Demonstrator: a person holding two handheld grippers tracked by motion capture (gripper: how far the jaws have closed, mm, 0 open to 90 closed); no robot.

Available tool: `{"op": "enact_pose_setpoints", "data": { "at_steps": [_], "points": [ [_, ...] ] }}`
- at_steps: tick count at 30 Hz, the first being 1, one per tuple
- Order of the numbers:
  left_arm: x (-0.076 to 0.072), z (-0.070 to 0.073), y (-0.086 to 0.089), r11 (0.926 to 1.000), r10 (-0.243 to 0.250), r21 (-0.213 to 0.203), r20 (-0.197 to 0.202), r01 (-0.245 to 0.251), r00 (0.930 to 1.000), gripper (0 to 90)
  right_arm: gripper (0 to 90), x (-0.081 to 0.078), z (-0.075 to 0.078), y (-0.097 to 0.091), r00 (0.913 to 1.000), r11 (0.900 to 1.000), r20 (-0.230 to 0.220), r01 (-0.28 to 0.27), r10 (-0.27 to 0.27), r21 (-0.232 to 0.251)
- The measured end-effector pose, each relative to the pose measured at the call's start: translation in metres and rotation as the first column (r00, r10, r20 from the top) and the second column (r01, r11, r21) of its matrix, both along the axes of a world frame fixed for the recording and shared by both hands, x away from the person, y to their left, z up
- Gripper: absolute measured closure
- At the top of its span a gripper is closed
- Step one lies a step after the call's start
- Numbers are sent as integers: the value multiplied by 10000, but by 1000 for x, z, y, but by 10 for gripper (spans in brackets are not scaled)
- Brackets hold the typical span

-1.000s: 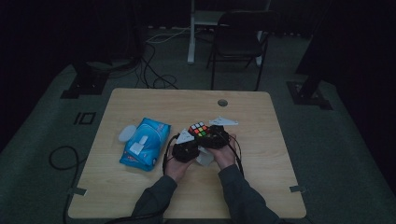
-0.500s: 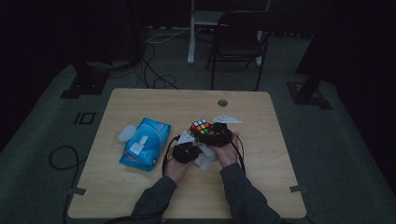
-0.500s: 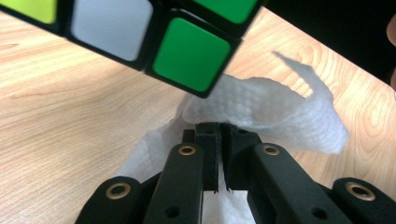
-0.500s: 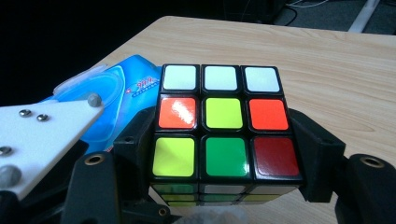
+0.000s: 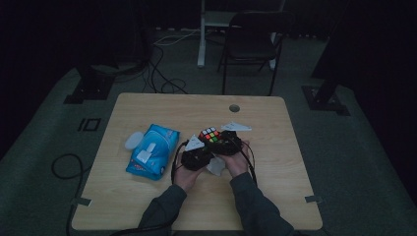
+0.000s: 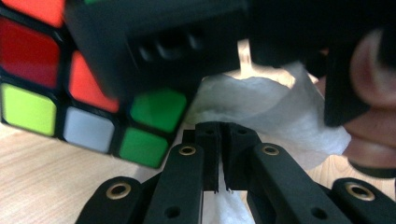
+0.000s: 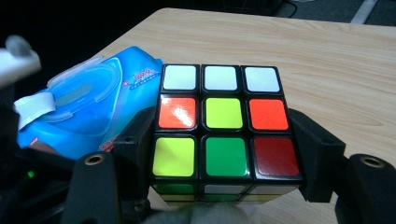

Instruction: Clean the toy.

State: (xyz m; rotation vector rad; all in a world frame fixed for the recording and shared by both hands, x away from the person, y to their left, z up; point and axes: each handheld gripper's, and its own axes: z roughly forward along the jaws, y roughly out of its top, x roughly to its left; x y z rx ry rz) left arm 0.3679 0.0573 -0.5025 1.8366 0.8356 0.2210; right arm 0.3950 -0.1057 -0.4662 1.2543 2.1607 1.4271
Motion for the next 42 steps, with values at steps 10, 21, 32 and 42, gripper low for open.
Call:
{"op": "enact_pose_setpoints", "data": {
  "at_steps": [10,21,32,42],
  "points": [
    [-2,4,2,9989,17,-465,140,-11,9999,871,338,-1,-2,2,10000,10000,-20,-48,48,-37],
    [-1,-3,3,10000,52,-1,-32,-52,10000,870,339,-1,4,-1,9999,10000,152,36,-37,32],
    [2,-17,11,9987,359,373,-269,-349,9990,870,338,-3,7,-10,9997,9999,221,94,-96,90],
    [7,-18,23,9961,822,330,-217,-814,9964,872,338,-5,6,-9,9997,9999,197,-141,140,52]
  ]
}}
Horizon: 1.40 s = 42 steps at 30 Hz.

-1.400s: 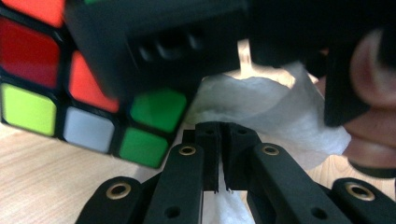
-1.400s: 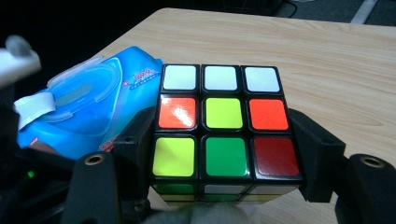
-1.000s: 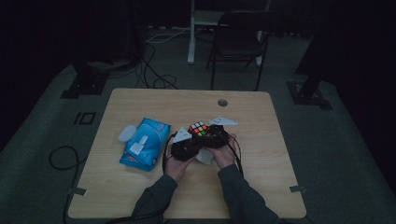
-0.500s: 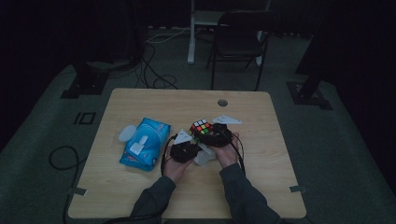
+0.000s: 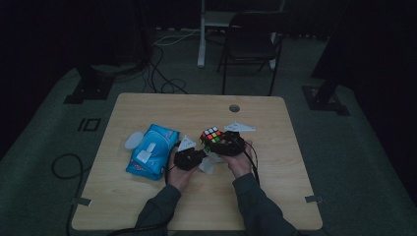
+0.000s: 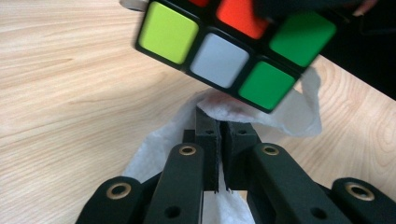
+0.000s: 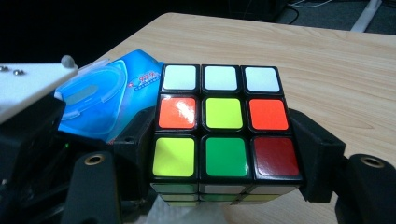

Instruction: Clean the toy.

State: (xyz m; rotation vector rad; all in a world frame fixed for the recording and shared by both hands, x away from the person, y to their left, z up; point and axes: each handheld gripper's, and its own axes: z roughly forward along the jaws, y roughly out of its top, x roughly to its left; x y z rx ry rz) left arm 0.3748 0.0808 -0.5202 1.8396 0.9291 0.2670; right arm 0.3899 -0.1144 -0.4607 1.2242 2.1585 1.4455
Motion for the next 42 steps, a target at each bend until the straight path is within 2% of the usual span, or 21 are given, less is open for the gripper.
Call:
{"op": "enact_pose_setpoints", "data": {
  "at_steps": [7,15,24,26,31,35,42],
  "points": [
    [7,5,16,9973,627,-393,54,-624,9980,873,338,-3,-3,-1,9997,9997,-90,-248,248,40],
    [12,6,25,9940,914,-593,-36,-914,9958,873,338,-5,-4,-2,9995,9995,-79,-303,303,35],
    [11,2,16,9974,470,-548,-144,-477,9988,873,338,-4,-4,1,9995,9995,-88,-294,294,84],
    [9,-2,13,9977,203,-648,-197,-216,9996,873,339,-2,-5,3,9997,9996,-114,-237,238,141],
    [5,-7,8,9962,-72,-867,-278,48,9996,873,338,0,-6,5,9996,9997,-189,-205,208,158],
    [3,-6,5,9958,-301,-867,-265,277,9992,873,338,1,-5,4,9997,9997,-201,-101,106,244],
    [3,-5,5,9958,-366,-849,-206,347,9991,872,338,2,-3,4,9997,9993,-207,-82,90,361]
  ]
}}
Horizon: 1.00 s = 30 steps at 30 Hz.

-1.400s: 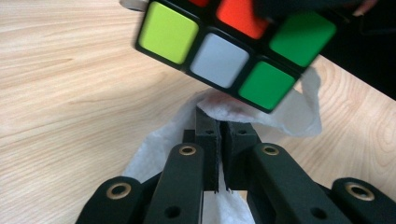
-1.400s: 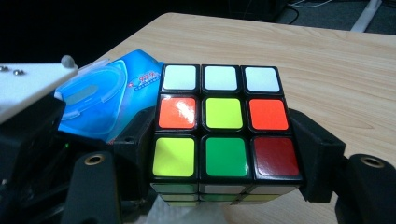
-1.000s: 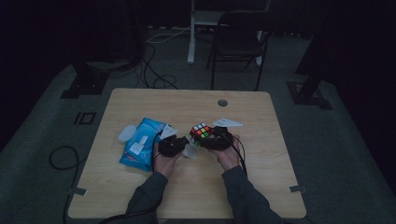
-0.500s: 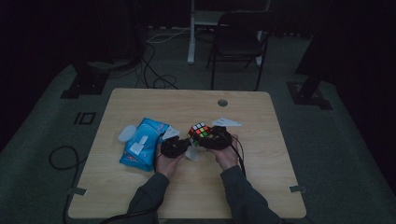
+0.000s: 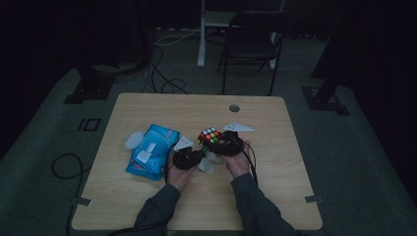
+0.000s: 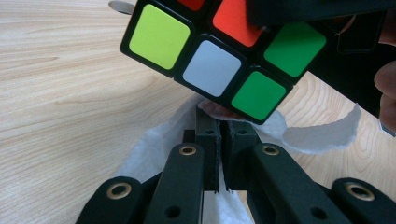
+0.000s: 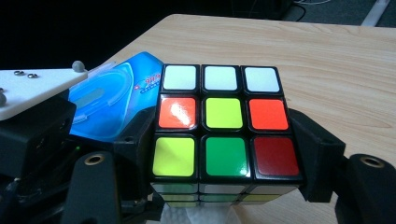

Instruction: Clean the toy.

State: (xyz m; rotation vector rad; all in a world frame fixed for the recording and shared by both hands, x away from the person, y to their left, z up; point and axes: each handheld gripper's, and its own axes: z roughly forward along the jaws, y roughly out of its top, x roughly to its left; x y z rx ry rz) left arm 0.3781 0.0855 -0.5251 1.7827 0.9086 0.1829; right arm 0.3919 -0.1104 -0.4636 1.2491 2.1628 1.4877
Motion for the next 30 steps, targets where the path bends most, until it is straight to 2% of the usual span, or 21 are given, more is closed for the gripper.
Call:
{"op": "enact_pose_setpoints", "data": {
  "at_steps": [6,10,13,19,21,23,26,30],
  "points": [
    [6,5,11,9980,636,-58,0,-636,9980,873,339,-4,-1,-1,9997,9997,35,-233,233,8],
    [9,9,17,9945,1041,140,98,-1042,9945,873,339,-6,-1,-4,9988,9988,22,-484,484,7],
    [9,11,21,9922,1239,109,177,-1241,9921,873,339,-8,-1,-6,9982,9982,40,-598,598,-18],
    [9,19,27,9902,1389,115,373,-1394,9896,872,338,-9,-3,-11,9982,9973,70,-585,589,-448],
    [8,22,28,9888,1454,270,462,-1468,9883,872,339,-9,-4,-12,9986,9965,114,-507,515,-660],
    [7,25,28,9824,1652,788,544,-1691,9848,872,339,-9,-4,-14,9989,9960,107,-453,463,-766],
    [5,29,27,9761,1745,1191,675,-1816,9823,872,338,-9,-5,-17,9991,9934,234,-320,348,-1099],
    [4,32,29,9718,1800,1396,795,-1898,9804,871,338,-9,-6,-21,9992,9902,289,-237,279,-1377]
  ]
}}
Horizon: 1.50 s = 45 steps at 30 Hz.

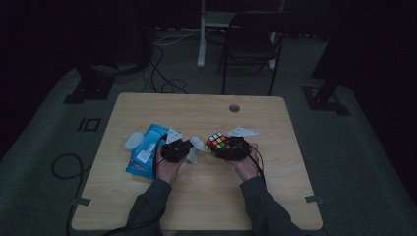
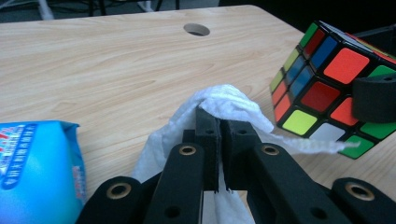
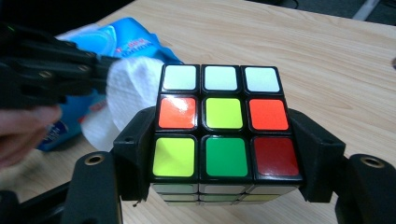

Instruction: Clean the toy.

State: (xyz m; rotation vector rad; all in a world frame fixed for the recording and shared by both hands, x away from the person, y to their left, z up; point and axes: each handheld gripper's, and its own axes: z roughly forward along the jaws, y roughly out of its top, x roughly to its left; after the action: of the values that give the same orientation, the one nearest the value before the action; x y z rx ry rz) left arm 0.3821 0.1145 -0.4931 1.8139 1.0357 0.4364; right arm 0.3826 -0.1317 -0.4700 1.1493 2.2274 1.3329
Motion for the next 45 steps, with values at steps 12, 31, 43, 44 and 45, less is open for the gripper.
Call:
{"op": "enact_pose_setpoints", "data": {
  "at_steps": [12,31,43,44,45],
  "points": [
    [-2,0,2,9955,568,769,-133,-556,9983,867,338,2,-6,-15,9989,9953,228,436,-417,-869],
    [-5,-7,6,9936,784,842,-388,-749,9962,843,338,4,-21,-34,9955,9852,131,951,-942,-1426],
    [-11,-21,-5,9904,547,1301,-587,-467,9968,835,338,5,-36,-38,9940,9785,101,1086,-1085,-1752],
    [-11,-22,-5,9902,542,1317,-579,-462,9968,834,338,5,-37,-39,9941,9785,89,1083,-1085,-1755],
    [-11,-23,-5,9902,551,1316,-588,-469,9967,831,338,6,-39,-39,9941,9777,86,1081,-1083,-1802]
  ]
}}
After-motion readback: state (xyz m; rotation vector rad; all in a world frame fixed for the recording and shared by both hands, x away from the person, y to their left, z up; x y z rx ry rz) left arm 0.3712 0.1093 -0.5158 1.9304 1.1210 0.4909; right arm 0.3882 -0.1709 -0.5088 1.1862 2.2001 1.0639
